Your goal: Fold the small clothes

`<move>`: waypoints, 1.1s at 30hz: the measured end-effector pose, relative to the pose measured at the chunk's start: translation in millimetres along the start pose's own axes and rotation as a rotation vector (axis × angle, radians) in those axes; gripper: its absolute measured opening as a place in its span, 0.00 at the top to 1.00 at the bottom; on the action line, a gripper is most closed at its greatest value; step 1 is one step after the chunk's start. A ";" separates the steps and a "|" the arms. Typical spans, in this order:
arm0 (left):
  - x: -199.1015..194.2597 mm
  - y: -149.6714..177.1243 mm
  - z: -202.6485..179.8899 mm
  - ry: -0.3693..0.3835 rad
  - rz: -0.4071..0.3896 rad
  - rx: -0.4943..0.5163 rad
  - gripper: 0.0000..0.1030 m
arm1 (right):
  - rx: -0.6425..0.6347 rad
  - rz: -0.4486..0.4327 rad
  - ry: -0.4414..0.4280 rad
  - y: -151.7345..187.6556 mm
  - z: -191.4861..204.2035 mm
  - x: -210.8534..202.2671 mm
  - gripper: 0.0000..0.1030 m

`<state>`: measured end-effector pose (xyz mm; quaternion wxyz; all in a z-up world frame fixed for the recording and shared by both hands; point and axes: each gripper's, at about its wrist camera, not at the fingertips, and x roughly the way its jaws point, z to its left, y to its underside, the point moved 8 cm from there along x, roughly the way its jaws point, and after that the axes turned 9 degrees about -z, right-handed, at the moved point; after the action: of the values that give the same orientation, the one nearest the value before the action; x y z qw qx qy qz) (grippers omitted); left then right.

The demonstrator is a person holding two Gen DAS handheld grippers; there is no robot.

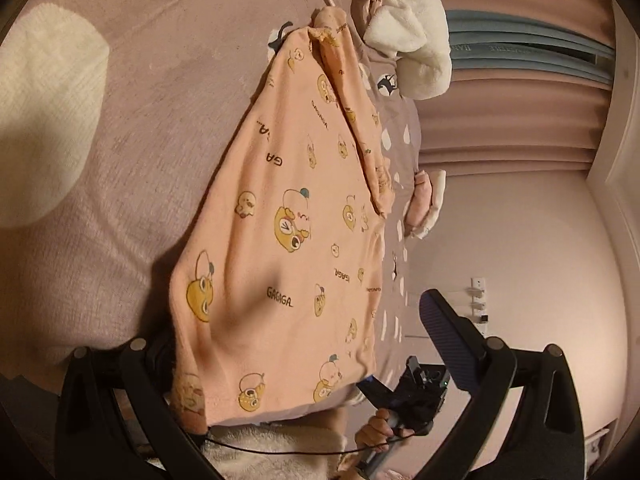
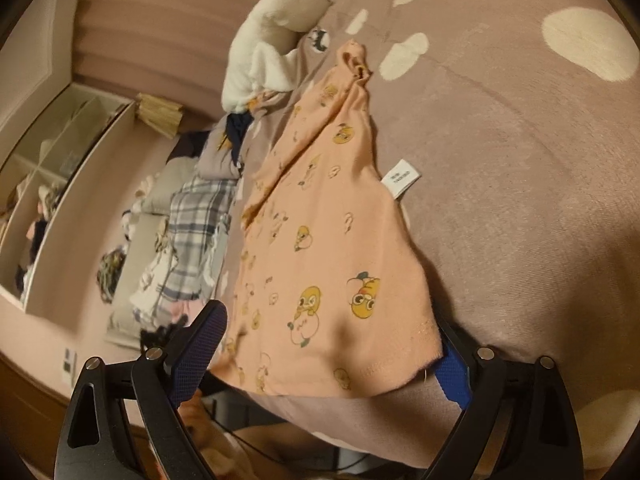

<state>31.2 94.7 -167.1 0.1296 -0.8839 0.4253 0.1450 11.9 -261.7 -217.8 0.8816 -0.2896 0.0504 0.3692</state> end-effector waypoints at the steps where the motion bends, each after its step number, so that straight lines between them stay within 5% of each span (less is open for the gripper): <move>1: -0.1 0.7 -0.3 -0.003 0.002 0.004 0.01 | -0.002 -0.001 0.003 0.2 0.5 0.5 0.09; 4: 4.1 5.4 -6.2 -0.040 0.020 0.080 0.02 | 0.010 0.003 0.020 -3.5 1.7 7.5 0.09; 6: 6.5 8.7 -7.4 -0.071 0.039 0.141 0.09 | -0.007 0.025 0.025 -5.0 4.9 16.1 0.14; 7: 8.0 8.6 -6.5 -0.087 0.045 0.160 0.21 | -0.023 0.037 0.034 -5.0 6.4 20.7 0.18; 10: 6.4 6.6 7.6 -0.185 0.052 0.174 0.65 | -0.022 0.048 0.067 -2.3 -1.6 29.0 0.61; 11: 4.1 5.4 13.3 -0.219 0.046 0.168 0.79 | 0.003 0.046 0.076 -1.0 -9.2 30.3 0.86; 12: 3.3 4.8 16.7 -0.237 0.042 0.167 0.84 | 0.029 0.044 0.092 -0.2 -17.2 30.9 1.00; 13: 1.6 4.6 19.4 -0.257 0.033 0.171 0.93 | 0.067 0.041 0.100 0.9 -27.5 31.4 1.00; 15: -2.5 5.5 21.0 -0.298 -0.001 0.186 0.94 | 0.076 0.021 0.054 -0.3 -26.4 26.5 1.00; 20: -5.2 8.4 6.5 -0.437 -0.044 0.309 0.97 | -0.039 0.003 0.096 3.8 -4.6 24.3 1.00; 25: -10.6 9.9 -18.3 -0.317 -0.058 0.312 0.98 | -0.013 -0.006 0.024 -1.7 6.9 16.9 1.00; 29: -13.2 18.0 -28.4 -0.320 -0.030 0.352 0.98 | 0.002 -0.033 -0.053 -5.5 19.3 3.7 1.00; 33: -9.6 25.8 -17.4 -0.294 0.015 0.312 0.98 | -0.022 -0.035 -0.005 -4.9 20.4 2.0 1.00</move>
<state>7.7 79.8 -150.2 0.3245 -0.8191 0.4259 0.2058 14.1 -252.0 -199.2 0.8849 -0.2991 0.0393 0.3550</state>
